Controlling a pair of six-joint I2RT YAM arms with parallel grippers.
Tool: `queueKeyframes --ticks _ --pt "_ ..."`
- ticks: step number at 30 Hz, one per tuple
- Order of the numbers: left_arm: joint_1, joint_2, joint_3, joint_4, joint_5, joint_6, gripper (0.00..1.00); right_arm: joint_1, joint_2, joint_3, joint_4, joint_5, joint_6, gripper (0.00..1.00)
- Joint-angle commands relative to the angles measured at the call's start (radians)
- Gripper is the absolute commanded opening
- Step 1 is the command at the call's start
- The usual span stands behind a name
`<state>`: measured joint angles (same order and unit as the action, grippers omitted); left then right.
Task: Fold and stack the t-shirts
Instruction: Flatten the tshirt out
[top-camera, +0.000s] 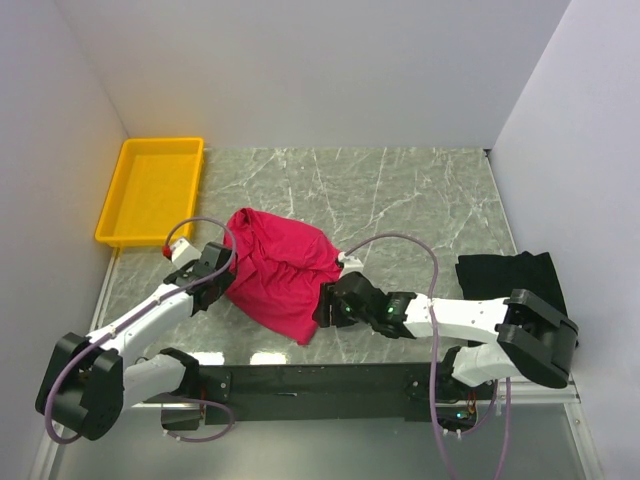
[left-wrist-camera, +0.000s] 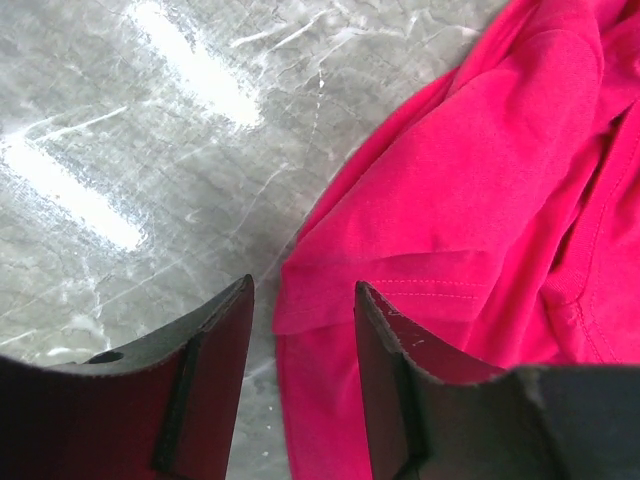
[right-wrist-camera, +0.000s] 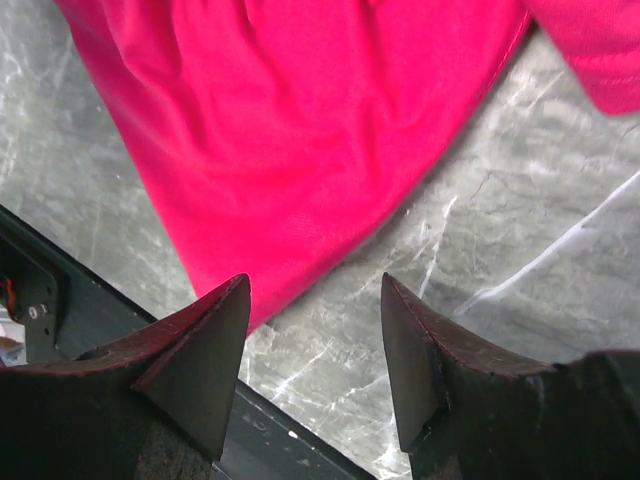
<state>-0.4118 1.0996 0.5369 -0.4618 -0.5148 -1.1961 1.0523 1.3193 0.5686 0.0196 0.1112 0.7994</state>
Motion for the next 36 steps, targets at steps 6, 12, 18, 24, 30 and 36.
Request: queueKeyframes --ticks 6,12,18,24,30,36 --pt "0.008 0.009 -0.055 0.201 -0.021 0.038 0.53 0.021 0.041 -0.001 0.074 -0.008 0.024 0.62" --pt "0.03 0.088 -0.052 0.282 0.018 0.072 0.46 0.029 0.109 0.031 0.092 -0.024 0.034 0.62" --pt "0.033 0.135 -0.038 0.29 0.036 0.058 0.28 0.031 0.147 0.051 0.108 -0.015 0.041 0.57" --pt "0.036 0.102 0.018 0.238 0.03 0.095 0.01 0.011 0.114 0.123 0.011 0.051 0.02 0.0" --pt "0.044 -0.064 0.158 0.115 0.059 0.179 0.01 -0.173 -0.148 0.145 -0.135 0.053 -0.035 0.0" --pt "0.051 -0.199 0.342 0.011 0.094 0.234 0.01 -0.336 -0.431 0.279 -0.358 0.137 -0.132 0.0"
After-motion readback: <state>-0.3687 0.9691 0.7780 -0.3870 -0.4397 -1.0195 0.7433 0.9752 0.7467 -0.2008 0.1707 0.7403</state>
